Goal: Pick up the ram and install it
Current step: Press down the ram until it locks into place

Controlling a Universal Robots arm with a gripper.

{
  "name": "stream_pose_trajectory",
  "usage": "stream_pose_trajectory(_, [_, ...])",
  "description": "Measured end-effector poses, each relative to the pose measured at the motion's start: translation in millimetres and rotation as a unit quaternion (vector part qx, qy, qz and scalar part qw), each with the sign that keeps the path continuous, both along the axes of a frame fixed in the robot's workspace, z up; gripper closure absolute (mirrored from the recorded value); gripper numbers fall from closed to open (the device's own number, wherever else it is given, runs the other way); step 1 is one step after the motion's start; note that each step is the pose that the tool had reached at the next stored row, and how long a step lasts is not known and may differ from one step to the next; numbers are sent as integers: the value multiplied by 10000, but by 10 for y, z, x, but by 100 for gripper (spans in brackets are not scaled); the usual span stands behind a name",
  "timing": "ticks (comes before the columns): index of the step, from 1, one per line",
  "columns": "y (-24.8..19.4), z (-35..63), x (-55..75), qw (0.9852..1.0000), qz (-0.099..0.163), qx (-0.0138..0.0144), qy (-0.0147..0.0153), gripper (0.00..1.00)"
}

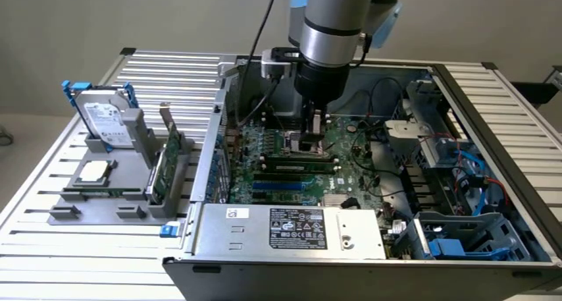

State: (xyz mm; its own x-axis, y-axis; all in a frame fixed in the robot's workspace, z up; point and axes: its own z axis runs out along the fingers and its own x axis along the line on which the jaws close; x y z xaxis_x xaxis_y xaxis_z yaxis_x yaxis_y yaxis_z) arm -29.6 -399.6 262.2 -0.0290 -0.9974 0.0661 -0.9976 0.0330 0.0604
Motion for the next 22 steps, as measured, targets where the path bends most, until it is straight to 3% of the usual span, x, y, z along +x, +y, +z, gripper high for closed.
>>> stream_pose_trajectory(5, [-16, 31, 66, 10000, 0, 0, 9, 89])
stream_pose_trajectory(8, [-18, 31, 67, 10000, 0, 1, -2, 89])
stream_pose_trajectory(22, [-18, 32, 67, 10000, -1, 0, -2, 89])
